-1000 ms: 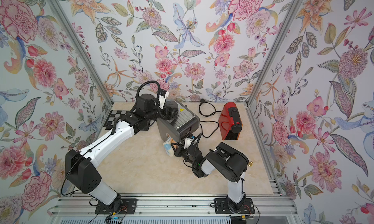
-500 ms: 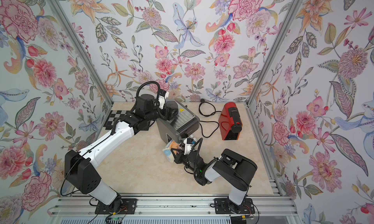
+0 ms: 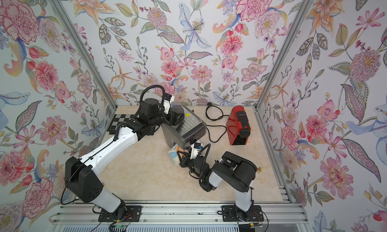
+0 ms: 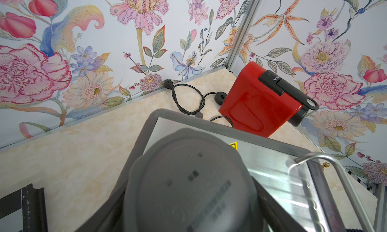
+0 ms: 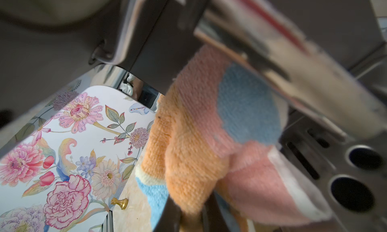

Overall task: Wipe the surface of a coffee machine
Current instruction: Wipe the dirt from the surface of the coffee machine.

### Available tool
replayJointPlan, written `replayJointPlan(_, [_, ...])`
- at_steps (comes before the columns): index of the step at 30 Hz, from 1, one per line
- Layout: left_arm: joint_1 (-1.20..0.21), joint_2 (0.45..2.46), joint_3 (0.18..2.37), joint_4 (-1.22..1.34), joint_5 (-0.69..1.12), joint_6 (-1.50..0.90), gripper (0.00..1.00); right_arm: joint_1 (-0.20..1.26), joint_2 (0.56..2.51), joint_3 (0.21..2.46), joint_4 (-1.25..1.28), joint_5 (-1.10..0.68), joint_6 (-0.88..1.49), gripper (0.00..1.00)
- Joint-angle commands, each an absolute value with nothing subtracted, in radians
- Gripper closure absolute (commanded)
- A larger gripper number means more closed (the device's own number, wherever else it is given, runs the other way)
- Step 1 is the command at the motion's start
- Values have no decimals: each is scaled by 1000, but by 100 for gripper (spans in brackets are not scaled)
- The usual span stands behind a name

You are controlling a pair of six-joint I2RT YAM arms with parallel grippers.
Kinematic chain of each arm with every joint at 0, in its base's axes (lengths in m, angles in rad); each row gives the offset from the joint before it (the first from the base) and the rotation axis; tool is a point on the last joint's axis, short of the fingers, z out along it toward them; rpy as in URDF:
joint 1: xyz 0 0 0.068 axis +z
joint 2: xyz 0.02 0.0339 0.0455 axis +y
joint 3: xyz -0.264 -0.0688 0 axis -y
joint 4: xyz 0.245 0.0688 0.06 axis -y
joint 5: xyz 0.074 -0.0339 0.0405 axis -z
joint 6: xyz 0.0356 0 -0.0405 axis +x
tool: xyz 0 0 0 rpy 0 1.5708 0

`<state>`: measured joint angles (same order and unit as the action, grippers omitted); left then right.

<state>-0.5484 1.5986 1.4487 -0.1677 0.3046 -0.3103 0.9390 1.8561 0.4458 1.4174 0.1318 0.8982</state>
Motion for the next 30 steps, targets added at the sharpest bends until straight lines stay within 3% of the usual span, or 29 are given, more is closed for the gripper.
replayJointPlan(1, [-584, 1579, 1420, -261, 404, -326, 80, 922, 1830, 520, 1589, 145, 858, 100])
replayJointPlan(25, [-584, 1549, 1387, -255, 411, -352, 82, 783, 1802, 600, 1592, 143, 1034, 100])
replayJointPlan(30, [-584, 1536, 1390, -268, 400, -348, 82, 778, 1737, 603, 1591, 111, 983, 100])
